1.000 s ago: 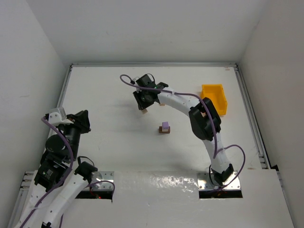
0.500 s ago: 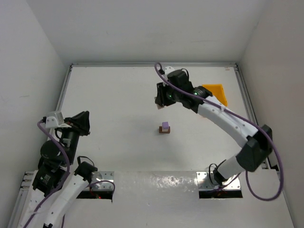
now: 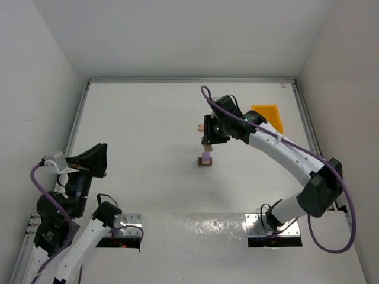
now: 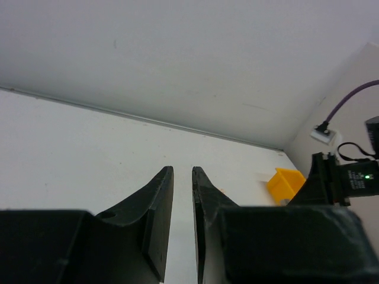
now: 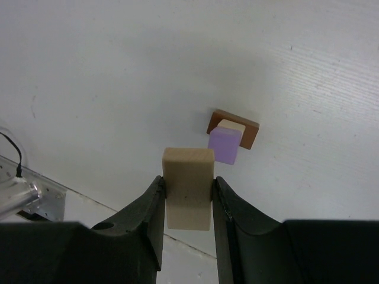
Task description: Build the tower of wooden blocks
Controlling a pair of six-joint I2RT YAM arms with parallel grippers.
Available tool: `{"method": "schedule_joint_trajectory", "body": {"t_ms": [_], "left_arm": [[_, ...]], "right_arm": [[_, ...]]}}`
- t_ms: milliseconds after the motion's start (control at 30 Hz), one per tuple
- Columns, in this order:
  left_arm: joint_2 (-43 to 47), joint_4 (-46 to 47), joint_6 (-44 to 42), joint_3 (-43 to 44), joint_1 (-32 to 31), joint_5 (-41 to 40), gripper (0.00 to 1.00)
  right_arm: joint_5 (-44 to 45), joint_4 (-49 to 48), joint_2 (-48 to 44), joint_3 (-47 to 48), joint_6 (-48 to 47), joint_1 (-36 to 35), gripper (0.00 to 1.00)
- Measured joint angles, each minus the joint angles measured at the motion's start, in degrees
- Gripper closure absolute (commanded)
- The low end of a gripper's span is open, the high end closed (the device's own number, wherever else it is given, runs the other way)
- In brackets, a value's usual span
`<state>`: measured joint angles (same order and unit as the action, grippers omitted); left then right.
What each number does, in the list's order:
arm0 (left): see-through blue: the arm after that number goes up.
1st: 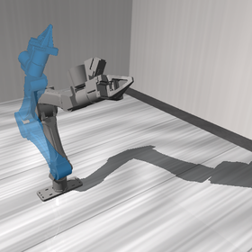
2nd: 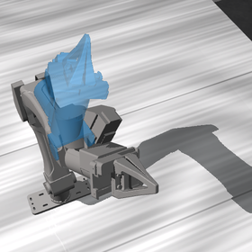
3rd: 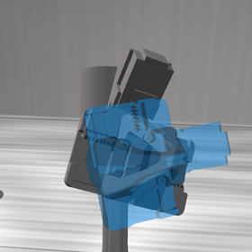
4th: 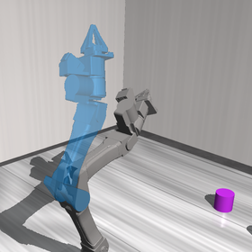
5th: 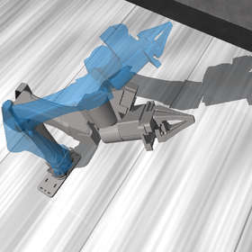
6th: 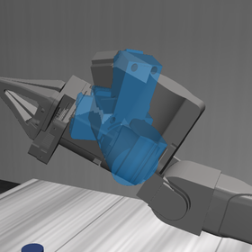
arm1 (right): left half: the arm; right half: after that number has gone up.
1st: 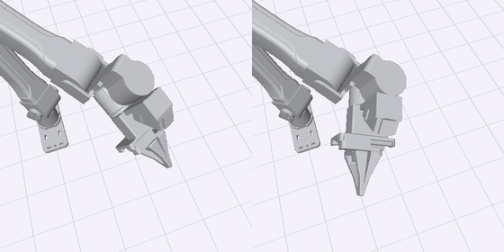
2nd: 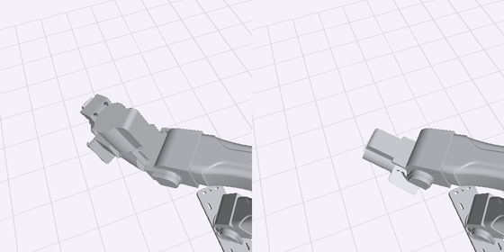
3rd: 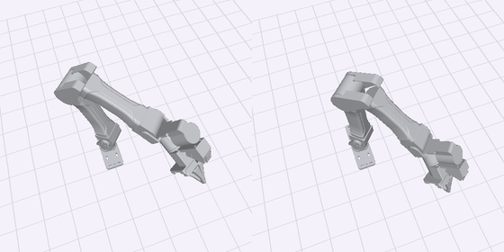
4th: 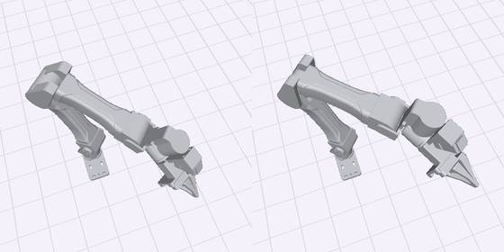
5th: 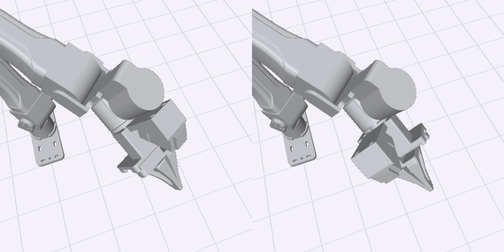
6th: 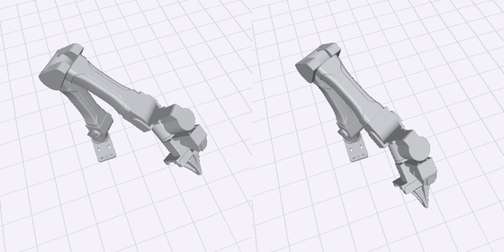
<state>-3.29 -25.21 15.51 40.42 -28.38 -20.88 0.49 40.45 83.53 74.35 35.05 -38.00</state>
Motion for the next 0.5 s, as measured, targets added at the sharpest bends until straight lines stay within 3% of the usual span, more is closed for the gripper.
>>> {"method": "schedule_joint_trajectory", "body": {"t_ms": [500], "left_arm": [[2.62, 0.11, 0.02, 0.0, -4.26, -1.84, 0.83]], "right_arm": [[3.17, 6.97, 9.35, 4.04, 4.02, -0.35, 0.77]]}}
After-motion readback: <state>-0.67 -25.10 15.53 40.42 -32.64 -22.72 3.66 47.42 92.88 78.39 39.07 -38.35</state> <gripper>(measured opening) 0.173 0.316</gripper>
